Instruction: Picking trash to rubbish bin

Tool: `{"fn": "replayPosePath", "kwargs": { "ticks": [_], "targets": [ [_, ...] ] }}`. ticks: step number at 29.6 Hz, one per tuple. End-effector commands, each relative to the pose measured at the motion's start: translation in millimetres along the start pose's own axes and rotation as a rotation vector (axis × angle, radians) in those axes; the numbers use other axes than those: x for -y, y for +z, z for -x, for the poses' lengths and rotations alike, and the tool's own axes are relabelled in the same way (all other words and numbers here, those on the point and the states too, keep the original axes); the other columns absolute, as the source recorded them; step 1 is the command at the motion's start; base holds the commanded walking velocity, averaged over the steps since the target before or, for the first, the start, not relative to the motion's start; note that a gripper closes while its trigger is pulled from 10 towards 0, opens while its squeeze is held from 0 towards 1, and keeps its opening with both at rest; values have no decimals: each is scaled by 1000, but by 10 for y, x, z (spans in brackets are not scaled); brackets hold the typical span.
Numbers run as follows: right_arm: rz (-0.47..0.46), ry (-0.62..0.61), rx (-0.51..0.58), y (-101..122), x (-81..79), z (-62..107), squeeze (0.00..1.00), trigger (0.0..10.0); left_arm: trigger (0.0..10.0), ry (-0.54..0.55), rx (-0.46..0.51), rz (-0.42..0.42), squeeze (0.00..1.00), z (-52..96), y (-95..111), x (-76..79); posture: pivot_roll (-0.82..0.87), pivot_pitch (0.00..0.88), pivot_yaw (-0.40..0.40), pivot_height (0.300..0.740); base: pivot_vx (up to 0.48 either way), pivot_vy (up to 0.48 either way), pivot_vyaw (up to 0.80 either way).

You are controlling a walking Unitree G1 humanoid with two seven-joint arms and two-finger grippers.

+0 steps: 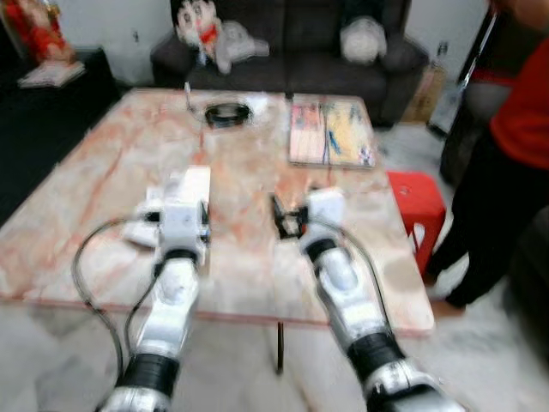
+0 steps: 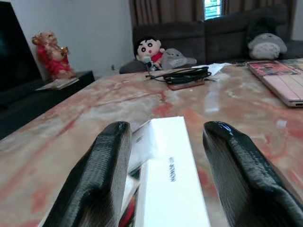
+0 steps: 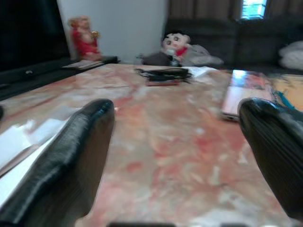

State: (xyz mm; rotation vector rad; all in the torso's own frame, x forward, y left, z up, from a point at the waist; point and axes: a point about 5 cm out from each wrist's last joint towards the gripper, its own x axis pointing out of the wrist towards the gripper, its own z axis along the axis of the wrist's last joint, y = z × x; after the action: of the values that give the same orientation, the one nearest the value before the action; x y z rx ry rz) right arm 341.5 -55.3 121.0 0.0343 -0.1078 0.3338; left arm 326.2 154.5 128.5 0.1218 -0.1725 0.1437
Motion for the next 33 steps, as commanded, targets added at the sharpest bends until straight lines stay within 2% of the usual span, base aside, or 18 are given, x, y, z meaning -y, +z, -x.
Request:
{"fn": "replayPosePath", "kwargs": {
  "ticks": [1, 8, 12, 17, 18, 19, 20, 21, 24, 25, 26, 27, 33],
  "targets": [
    [-7, -25, 3, 11, 78, 5, 0, 10000, 10000, -16, 30, -2, 0, -9, 79, 97, -19, 0, -3, 740, 315, 0, 0],
    [-12, -23, 1, 6, 74, 7, 0, 10000, 10000, -35, 79, -98, 0, 16, 145, 92, -15, 0, -5, 740, 0, 0, 0],
    [-13, -22, 1, 4, 72, 9, 0, 10000, 10000, -39, 81, -113, 0, 26, 147, 91, -15, 0, -5, 740, 0, 0, 0],
    [-15, -18, -4, -5, 72, 13, 0, 10000, 10000, -17, 60, -215, 0, 51, 120, 45, -13, 0, -6, 740, 0, 0, 0],
    [-16, -18, -4, -6, 73, 13, 0, 10000, 10000, -19, 57, -245, 0, 51, 117, 38, -13, 0, -6, 740, 0, 0, 0],
    [-17, -18, -4, -7, 73, 14, 0, 10000, 10000, -30, 52, -307, 0, 55, 107, 32, -12, 0, -7, 740, 0, 0, 0],
    [-17, -17, -5, -7, 71, 14, 0, 10000, 10000, -57, 39, -410, 0, 63, 76, 36, -10, 0, -7, 740, 0, 0, 0],
    [-17, -17, -5, -7, 70, 14, 0, 10000, 10000, -70, 30, -462, 0, 67, 57, 38, -10, 0, -7, 740, 0, 0, 0],
    [-19, -12, -8, -14, 54, 13, 0, 10000, 10000, -87, -30, -580, 0, 109, -40, -5, -10, 0, -7, 740, 0, 0, 0],
    [-20, -10, -10, -19, 47, 14, 0, 10000, 10000, -86, -49, -599, 600, 126, -75, -24, -10, 0, -7, 740, 0, 0, 0],
    [-21, -9, -11, -22, 39, 16, 0, 10000, 10000, -81, -65, -600, 600, 135, -98, -40, -5, 0, -7, 740, 0, 0, 0],
    [-21, -7, -11, -23, 36, 16, 0, 10000, 10000, -85, -80, -603, 1000, 141, -124, -47, -5, 0, -7, 740, 0, 0, 0],
    [-21, -2, -12, -22, 32, 14, 0, 10000, 10000, -100, -161, -656, 1000, 155, -224, -68, -7, 0, -6, 740, 0, 0, 0]
  ]
}}
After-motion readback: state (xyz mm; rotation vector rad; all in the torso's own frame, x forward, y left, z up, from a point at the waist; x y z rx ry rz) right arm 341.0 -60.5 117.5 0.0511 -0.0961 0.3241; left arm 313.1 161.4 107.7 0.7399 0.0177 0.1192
